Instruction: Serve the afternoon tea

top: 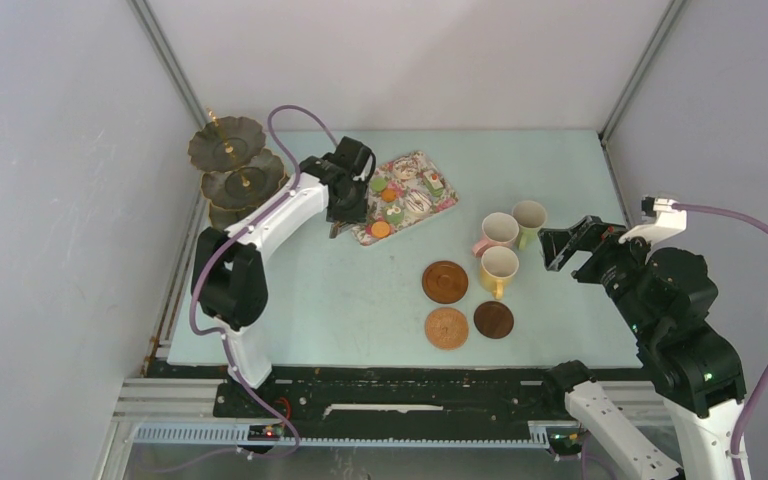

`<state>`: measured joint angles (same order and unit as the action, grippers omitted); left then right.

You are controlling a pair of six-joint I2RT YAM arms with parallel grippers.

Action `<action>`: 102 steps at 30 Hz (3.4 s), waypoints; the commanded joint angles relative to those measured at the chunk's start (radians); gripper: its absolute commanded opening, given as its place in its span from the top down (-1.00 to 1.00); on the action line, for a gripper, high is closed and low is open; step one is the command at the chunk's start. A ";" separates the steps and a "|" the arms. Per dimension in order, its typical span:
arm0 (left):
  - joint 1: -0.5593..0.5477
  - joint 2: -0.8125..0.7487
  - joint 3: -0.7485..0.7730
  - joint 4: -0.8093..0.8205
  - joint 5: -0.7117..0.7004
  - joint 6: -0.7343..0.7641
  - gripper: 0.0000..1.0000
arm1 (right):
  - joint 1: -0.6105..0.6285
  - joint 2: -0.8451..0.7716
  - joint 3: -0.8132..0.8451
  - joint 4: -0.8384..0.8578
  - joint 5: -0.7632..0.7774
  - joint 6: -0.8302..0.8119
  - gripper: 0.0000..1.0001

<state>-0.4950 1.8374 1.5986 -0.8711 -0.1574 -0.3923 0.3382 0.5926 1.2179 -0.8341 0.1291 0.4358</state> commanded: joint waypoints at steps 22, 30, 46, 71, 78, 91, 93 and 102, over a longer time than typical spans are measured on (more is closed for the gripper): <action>-0.005 -0.045 0.004 0.018 -0.059 -0.005 0.46 | -0.005 -0.007 0.000 0.049 -0.018 -0.019 -0.97; -0.005 -0.078 -0.024 0.016 -0.061 -0.010 0.69 | -0.006 -0.009 0.000 0.050 -0.032 -0.018 -0.97; 0.001 -0.044 -0.046 0.038 -0.045 -0.004 0.34 | -0.005 -0.025 -0.001 0.044 -0.033 -0.009 -0.97; 0.005 0.007 -0.008 0.041 -0.030 0.032 0.32 | -0.007 -0.013 -0.001 0.046 -0.034 -0.013 -0.97; 0.004 -0.016 0.017 0.023 -0.031 0.038 0.46 | -0.007 -0.008 -0.001 0.056 -0.041 -0.017 -0.97; 0.039 -0.235 -0.069 -0.025 0.012 -0.021 0.46 | -0.007 -0.002 -0.001 0.056 -0.074 -0.017 -0.97; 0.080 -0.293 -0.139 -0.003 0.051 -0.046 0.46 | -0.008 0.004 -0.001 0.055 -0.086 -0.016 -0.97; 0.301 -0.545 -0.415 0.056 0.215 -0.133 0.46 | -0.007 0.017 -0.001 0.056 -0.118 -0.016 -0.96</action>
<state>-0.2501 1.3808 1.2419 -0.8501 -0.0460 -0.4736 0.3359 0.5987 1.2179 -0.8265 0.0299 0.4355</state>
